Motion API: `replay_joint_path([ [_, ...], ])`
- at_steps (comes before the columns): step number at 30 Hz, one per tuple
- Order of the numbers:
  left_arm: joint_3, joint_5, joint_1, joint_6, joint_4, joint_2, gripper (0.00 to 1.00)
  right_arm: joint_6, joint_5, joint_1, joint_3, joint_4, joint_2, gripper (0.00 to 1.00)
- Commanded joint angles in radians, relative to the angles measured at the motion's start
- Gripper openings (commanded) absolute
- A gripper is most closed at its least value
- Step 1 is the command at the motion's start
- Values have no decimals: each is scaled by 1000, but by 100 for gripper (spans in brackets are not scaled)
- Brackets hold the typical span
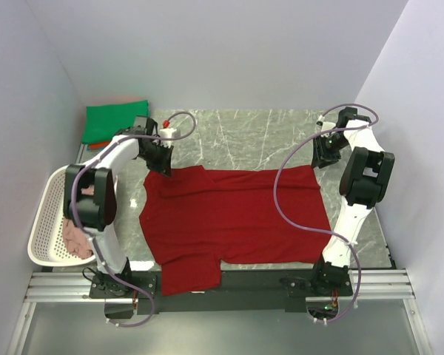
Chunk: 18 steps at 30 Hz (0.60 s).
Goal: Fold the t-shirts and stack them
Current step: Fold the tshirt
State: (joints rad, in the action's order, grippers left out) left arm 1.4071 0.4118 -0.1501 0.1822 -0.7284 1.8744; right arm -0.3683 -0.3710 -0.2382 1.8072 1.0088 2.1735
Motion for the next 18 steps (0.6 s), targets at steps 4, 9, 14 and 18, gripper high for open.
replay_joint_path([
  [4, -134, 148, -38, 231, -127, -178, 1, -20, 14, 4, -6, 14, -83, 44],
  [9, -301, 162, -71, 476, -241, -279, 8, -40, 32, 5, -22, 17, -95, 44],
  [14, -451, 105, -112, 668, -235, -460, 48, -63, 56, 5, -42, 13, -98, 44],
  [18, -433, 134, -117, 626, -195, -508, 65, -69, 61, 5, -54, 7, -98, 44],
])
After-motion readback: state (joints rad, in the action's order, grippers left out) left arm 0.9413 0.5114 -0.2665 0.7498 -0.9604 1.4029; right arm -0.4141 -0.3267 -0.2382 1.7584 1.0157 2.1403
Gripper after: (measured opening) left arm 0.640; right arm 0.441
